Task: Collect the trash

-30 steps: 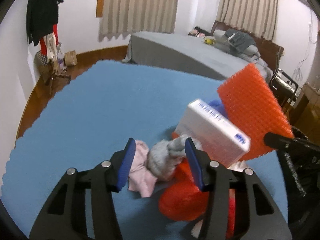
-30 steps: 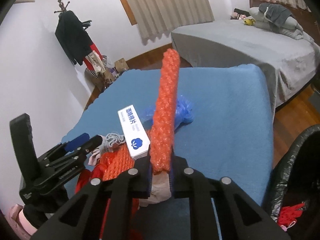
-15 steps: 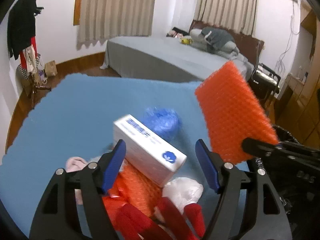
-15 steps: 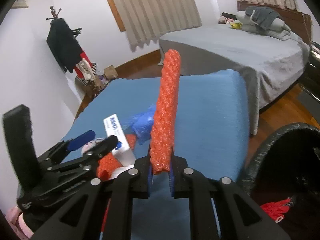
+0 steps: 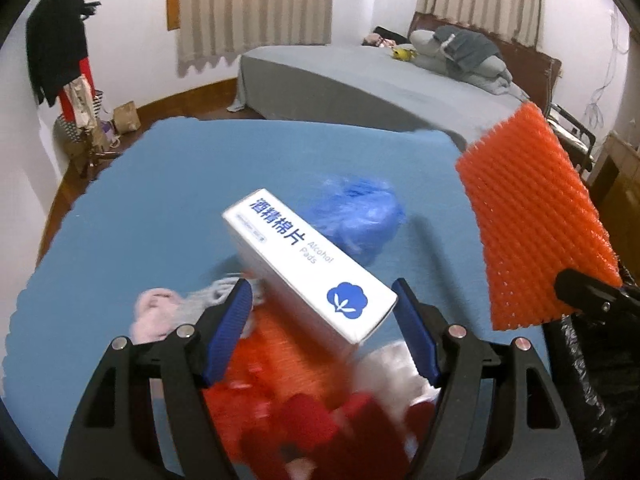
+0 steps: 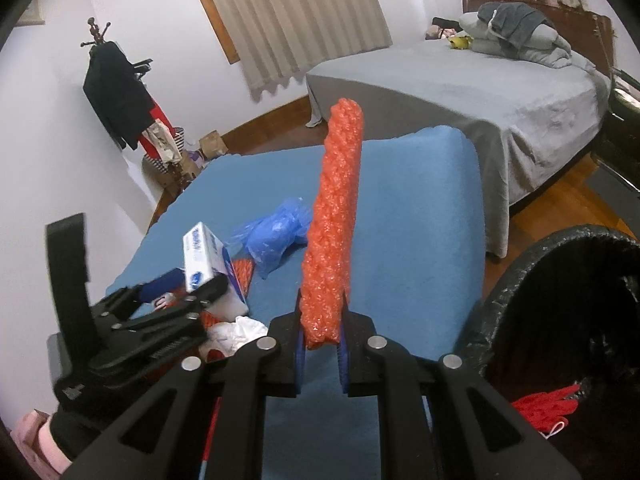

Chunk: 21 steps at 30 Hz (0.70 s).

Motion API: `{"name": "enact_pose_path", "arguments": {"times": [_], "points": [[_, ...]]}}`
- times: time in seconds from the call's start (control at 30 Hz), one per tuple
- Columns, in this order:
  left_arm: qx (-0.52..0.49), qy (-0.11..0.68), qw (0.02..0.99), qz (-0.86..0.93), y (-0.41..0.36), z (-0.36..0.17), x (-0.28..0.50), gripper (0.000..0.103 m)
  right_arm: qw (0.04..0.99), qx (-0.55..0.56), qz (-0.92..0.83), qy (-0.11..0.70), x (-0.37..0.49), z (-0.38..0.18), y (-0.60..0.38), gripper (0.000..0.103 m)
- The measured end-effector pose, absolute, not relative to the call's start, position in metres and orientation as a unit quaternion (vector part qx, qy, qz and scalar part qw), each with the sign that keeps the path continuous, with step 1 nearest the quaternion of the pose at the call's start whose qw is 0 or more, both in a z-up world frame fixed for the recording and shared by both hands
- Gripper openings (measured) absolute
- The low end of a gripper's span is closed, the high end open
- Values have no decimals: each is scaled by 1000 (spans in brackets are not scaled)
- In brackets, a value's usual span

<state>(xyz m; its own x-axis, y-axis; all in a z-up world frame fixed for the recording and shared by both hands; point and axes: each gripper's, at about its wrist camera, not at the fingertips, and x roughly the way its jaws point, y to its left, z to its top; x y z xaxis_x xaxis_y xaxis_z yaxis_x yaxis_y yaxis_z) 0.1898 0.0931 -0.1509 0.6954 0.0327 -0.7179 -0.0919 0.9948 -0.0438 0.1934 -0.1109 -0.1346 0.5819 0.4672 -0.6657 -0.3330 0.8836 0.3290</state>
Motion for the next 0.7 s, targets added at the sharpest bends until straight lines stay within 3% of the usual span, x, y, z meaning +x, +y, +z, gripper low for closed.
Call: {"name": "enact_pose_path", "arguments": {"times": [0.37,0.63,0.7], "points": [[-63,399,914,49,116,-149,191,68,880,78,232,407,198,-144,-105,13],[-84,400,912,39,116,-154,201,35,882,72,232,404,192,-143,-103,13],[-94,388,916,35,119,-149,197,34,883,70,233,401,190,-141,-104,13]]}}
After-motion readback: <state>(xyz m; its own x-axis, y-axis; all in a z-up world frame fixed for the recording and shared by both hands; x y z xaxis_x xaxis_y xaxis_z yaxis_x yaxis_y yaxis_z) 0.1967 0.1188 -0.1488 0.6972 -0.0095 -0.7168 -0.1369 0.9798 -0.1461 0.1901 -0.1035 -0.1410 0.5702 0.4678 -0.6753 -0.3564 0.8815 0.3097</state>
